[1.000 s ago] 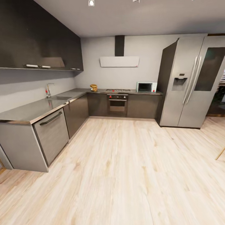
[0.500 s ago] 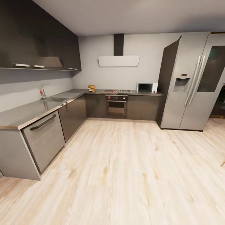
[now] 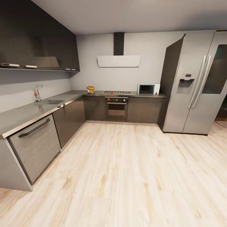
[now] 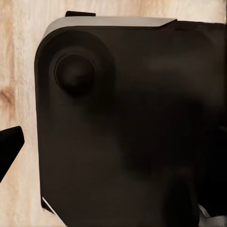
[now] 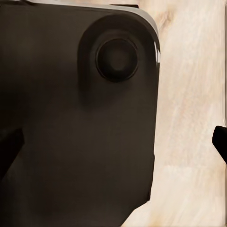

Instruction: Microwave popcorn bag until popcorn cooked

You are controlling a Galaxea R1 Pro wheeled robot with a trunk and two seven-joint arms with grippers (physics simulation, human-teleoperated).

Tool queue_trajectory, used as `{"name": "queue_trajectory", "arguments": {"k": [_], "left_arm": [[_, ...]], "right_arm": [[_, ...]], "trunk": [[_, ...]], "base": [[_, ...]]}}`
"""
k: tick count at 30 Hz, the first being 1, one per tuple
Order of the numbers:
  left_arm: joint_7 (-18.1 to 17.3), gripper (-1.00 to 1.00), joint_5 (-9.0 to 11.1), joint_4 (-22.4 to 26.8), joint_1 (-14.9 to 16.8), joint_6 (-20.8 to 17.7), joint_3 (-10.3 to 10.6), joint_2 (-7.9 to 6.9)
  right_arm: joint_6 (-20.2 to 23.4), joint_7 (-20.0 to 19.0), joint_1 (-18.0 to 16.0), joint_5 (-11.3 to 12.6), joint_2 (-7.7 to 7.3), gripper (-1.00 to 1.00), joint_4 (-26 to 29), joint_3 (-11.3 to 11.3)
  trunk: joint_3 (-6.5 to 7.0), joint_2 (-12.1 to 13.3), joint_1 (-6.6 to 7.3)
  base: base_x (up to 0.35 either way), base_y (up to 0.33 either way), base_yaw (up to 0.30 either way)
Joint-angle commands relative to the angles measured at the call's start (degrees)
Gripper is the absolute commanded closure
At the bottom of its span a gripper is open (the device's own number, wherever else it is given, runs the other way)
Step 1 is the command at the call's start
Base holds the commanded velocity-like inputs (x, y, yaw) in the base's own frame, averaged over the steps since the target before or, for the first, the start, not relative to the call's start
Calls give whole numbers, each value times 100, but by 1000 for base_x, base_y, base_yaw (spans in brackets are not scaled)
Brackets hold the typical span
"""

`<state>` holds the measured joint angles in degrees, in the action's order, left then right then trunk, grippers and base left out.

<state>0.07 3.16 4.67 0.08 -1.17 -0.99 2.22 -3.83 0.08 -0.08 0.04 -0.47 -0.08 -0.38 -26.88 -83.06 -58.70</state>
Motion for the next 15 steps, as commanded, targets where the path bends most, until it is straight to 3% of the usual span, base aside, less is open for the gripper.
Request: {"name": "queue_trajectory", "arguments": {"k": [1, 15], "left_arm": [[1, -100, 34, 1, 1, -11, -7, 7], [29, -100, 35, -5, 1, 47, -22, 16]], "right_arm": [[-21, 1, -1, 0, 2, -100, -1, -3], [-22, 1, -1, 5, 2, -100, -1, 3]], "trunk": [[-5, -2, -3], [-5, -2, -3]], "base": [[319, -92, 0], [319, -92, 0]]}}
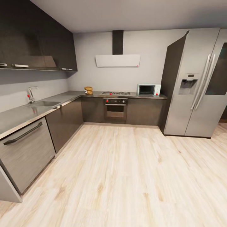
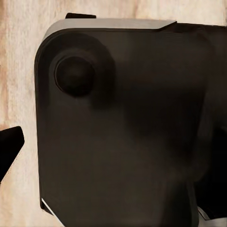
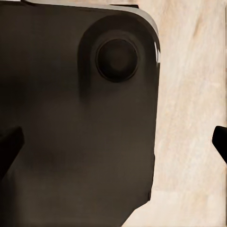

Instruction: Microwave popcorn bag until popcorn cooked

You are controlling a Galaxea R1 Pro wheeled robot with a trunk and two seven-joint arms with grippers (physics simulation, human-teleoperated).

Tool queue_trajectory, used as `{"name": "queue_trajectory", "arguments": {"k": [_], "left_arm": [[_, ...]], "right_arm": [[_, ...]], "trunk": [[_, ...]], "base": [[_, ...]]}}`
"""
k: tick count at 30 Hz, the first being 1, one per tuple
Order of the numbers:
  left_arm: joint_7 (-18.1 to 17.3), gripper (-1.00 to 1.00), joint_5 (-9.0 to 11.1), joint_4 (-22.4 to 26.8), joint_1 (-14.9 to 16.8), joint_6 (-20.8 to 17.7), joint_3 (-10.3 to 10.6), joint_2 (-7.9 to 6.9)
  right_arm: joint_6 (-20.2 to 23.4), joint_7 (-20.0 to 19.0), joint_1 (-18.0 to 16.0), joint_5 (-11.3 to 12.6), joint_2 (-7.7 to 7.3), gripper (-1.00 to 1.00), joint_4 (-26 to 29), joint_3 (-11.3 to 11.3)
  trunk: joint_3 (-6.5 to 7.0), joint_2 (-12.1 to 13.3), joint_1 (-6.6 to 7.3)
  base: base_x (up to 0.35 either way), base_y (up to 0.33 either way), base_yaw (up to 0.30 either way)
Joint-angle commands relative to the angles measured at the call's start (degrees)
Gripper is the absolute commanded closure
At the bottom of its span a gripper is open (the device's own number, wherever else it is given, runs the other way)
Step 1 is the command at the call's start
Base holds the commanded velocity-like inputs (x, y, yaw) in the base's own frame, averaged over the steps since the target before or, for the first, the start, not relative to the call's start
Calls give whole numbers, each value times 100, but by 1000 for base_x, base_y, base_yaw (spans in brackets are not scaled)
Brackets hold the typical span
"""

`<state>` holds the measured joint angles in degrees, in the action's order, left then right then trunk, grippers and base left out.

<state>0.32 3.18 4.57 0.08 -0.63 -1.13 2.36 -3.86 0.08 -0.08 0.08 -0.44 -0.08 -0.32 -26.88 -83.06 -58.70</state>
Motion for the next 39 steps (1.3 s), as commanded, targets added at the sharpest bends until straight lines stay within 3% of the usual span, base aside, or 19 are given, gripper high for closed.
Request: {"name": "queue_trajectory", "arguments": {"k": [1, 15, 39], "left_arm": [[7, -100, 33, 3, 1, -4, -9, 1], [12, -100, 33, 0, 1, 9, -15, 1], [12, -100, 25, 0, 1, 19, -19, 1]], "right_arm": [[-18, 1, -1, 3, -2, -100, -1, -3], [-315, 1, -1, 52, -10, -100, -25, -3], [-326, 1, -1, 1, -8, -100, -27, -10]], "trunk": [[-5, -2, -3], [-5, -2, -3], [-5, -2, -3]], "base": [[319, -92, 0], [319, -92, 0], [319, -92, 0]]}}
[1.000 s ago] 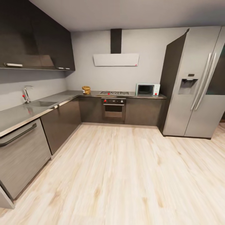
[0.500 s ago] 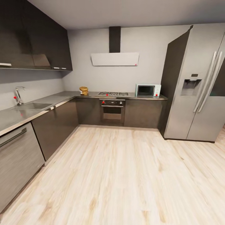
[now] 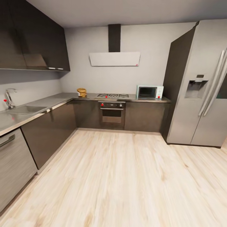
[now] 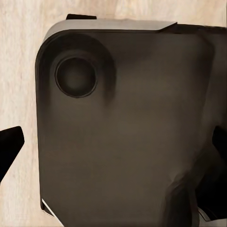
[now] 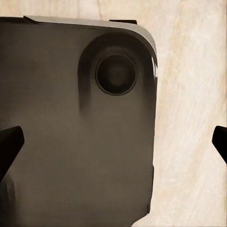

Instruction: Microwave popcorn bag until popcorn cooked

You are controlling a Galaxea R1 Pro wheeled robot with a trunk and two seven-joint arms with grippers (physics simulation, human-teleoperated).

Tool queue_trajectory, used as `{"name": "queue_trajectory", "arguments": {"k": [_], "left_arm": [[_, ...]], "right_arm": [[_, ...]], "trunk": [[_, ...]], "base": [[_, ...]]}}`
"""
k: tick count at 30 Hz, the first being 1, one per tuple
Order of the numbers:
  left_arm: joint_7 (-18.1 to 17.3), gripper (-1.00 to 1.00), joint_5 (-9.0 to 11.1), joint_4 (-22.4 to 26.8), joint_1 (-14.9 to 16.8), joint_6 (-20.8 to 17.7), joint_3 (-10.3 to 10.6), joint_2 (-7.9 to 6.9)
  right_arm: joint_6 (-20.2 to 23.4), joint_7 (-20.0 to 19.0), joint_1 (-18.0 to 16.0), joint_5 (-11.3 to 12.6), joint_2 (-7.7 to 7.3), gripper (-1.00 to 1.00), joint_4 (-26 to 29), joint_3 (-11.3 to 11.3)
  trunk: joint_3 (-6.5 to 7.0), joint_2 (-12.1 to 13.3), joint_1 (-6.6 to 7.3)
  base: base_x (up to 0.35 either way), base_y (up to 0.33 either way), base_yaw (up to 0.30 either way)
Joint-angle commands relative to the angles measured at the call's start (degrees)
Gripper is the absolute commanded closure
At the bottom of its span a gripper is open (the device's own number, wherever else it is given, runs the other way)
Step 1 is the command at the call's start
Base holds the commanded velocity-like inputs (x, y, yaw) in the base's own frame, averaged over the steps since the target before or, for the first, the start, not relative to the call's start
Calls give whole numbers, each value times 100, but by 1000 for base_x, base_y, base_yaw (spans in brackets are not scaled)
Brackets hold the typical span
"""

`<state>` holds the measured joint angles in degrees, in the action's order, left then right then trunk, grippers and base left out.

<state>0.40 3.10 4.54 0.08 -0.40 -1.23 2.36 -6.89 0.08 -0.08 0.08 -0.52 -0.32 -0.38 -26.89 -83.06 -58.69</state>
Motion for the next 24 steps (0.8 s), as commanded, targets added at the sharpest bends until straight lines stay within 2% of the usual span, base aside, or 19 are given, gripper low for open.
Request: {"name": "queue_trajectory", "arguments": {"k": [1, 10, 24], "left_arm": [[7, -100, 33, 3, 1, -4, -9, 1], [12, -100, 33, 3, 1, -4, -9, 1], [13, -100, 33, 5, 1, 64, -9, 1]], "right_arm": [[-23, 1, -1, 1, 0, -100, -4, -4], [-23, 1, -1, 1, 0, -100, -4, -1], [-34, 1, -1, 51, 0, -100, -4, 3]], "trunk": [[-4, -2, -3], [-4, -2, -3], [-4, -2, -3]], "base": [[319, -92, 0], [319, -99, 0], [302, -184, 0]]}}
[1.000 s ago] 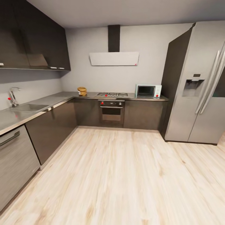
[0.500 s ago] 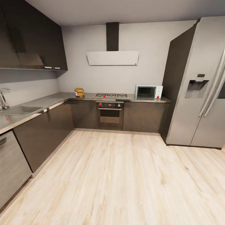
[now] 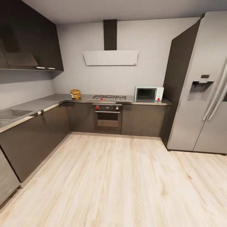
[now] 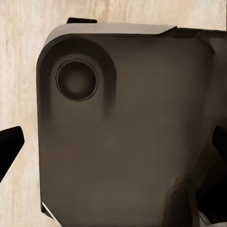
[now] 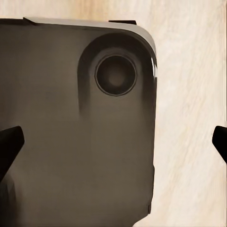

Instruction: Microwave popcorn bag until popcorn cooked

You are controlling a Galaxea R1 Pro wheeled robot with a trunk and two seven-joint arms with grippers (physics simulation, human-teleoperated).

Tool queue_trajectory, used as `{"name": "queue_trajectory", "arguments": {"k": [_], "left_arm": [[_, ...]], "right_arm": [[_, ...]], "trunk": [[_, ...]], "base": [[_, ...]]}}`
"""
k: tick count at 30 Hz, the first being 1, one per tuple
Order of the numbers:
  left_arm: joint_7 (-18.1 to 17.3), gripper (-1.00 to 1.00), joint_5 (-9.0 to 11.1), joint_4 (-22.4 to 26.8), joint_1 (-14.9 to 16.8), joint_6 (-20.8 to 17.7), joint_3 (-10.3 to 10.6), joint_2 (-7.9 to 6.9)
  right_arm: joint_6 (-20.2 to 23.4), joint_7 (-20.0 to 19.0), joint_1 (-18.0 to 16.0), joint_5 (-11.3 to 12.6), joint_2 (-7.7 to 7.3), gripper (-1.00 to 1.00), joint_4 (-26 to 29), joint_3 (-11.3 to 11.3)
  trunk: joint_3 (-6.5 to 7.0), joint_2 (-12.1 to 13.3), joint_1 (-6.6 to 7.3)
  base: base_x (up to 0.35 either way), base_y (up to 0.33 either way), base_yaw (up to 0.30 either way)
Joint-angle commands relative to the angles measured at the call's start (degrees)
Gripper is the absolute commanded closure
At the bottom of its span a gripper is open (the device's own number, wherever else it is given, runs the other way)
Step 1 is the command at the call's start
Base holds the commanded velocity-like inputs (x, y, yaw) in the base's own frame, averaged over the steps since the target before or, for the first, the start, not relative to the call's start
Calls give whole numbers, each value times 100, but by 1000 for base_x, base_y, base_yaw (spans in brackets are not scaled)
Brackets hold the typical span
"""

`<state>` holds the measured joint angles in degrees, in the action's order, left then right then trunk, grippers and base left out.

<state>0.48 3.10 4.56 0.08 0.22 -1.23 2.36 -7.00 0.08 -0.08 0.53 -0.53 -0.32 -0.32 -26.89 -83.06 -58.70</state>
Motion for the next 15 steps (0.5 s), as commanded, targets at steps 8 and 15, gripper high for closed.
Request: {"name": "queue_trajectory", "arguments": {"k": [8, 15], "left_arm": [[5, -100, 33, 1, 1, 5, -9, 1], [5, -100, 33, 1, 1, 5, -9, 1]], "right_arm": [[-21, 1, -1, 7, 0, -100, -4, -4], [-21, 1, -1, 7, 0, -100, -4, 0]], "trunk": [[-4, -2, -3], [-4, -2, -3]], "base": [[299, -192, 0], [299, -192, 0]]}}
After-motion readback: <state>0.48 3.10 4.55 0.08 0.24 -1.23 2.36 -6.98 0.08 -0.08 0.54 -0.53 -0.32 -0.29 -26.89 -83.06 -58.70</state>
